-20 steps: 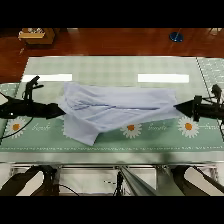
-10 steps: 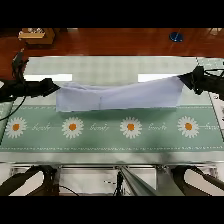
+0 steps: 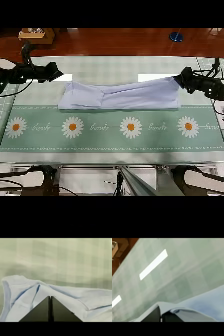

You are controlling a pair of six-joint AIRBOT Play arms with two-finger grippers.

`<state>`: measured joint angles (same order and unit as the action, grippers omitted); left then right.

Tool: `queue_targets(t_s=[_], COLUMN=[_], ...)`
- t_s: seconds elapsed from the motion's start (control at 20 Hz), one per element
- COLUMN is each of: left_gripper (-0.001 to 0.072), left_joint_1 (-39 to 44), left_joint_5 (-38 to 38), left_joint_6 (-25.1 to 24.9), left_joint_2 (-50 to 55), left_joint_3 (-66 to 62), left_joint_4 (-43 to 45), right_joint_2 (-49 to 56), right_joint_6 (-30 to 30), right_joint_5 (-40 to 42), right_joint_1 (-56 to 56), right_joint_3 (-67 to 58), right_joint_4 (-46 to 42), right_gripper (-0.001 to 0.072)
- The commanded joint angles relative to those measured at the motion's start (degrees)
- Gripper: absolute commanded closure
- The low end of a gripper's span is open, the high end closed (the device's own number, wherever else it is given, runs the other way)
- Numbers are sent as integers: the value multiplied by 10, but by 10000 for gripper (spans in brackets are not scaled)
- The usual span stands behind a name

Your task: Fold the shirts.

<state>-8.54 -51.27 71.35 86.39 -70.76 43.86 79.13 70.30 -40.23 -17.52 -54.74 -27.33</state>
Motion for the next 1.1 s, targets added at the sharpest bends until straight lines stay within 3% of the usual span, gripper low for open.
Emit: queue_targets(t_s=[0.0, 0.05, 0.1, 0.15, 0.2, 0.4, 0.65, 0.7, 0.8, 1.05], left_gripper=[691, 690, 688, 687, 685, 655, 655, 656, 656, 656], left_joint_1=[0, 0, 0, -3, -6, -35, -43, -39, -27, 0], left_joint_5=[-28, -34, -39, -46, -61, -172, -230, -229, -228, -223], left_joint_6=[-2, -2, -2, -2, -3, -30, -30, -30, -30, -30], left_joint_2=[58, 64, 66, 64, 60, 40, 33, 33, 33, 33], left_joint_3=[-27, -27, -28, -28, -31, -47, -47, -47, -47, -47], left_joint_4=[-3, -3, -4, -4, -3, -4, -4, -4, -4, -4], right_joint_2=[30, 36, 38, 37, 34, -12, 10, 24, 52, 110], right_joint_6=[-1, -1, -1, -1, -2, -8, 31, 30, 16, 1], right_joint_5=[7, 1, 0, 0, -1, -14, -168, -185, -191, -167], right_joint_1=[2, 2, 2, 1, -8, -76, -131, -131, -129, -116], right_joint_3=[-1, -1, -1, -1, -2, -4, -4, -4, -4, -4], right_joint_4=[-16, -33, -54, -64, -62, -80, -235, -248, -222, -154], right_gripper=[693, 691, 603, 367, 228, 216, 213, 160, 118, 122])
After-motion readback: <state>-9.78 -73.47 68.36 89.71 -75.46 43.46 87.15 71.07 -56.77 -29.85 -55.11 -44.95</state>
